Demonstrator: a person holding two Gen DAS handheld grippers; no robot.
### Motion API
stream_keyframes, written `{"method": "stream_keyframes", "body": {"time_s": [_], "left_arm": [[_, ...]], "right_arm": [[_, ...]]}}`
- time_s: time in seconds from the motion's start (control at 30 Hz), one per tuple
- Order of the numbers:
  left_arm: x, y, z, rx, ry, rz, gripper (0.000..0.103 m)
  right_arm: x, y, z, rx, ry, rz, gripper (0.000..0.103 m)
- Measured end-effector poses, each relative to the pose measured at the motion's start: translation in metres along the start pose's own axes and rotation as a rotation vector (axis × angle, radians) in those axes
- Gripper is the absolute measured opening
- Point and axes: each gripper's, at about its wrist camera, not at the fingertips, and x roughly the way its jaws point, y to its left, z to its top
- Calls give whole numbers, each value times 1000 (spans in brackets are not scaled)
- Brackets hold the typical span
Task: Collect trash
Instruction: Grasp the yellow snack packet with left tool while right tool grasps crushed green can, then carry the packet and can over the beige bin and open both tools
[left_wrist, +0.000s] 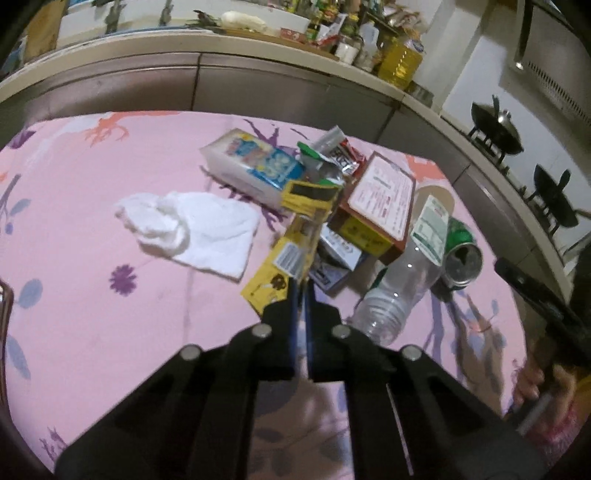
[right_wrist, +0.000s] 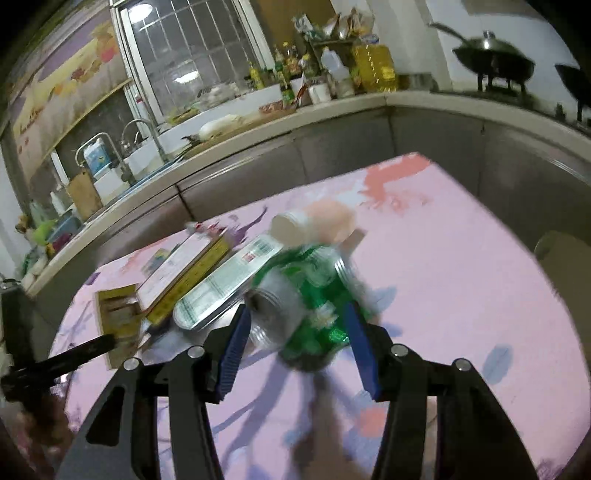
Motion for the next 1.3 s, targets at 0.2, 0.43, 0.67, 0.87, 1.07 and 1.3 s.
{"method": "stream_keyframes", "body": {"time_s": [0.2,0.43,0.67,0.87,1.07,1.3], "left_arm": [[-28,-7,-5,-2,-27,-75,3],[-36,-31,-6,16,-5,-168,3],[-31,-45,-9,57,27,-106,3],[-28,-26,-25,31,110,-43,54],[-13,-28,-53,111,181,7,65],[17,-67,-46,297,208,-31,65]], "right_arm": [[30,-65,21,186,31,90,51],[64,-90,18,292,133,266,51],[94,-76,18,206,211,309,52],[70,-76,5,204,204,317,41],[32,-108,-6,336,142,327,40],[2,-120,-15,392,110,331,40]]}}
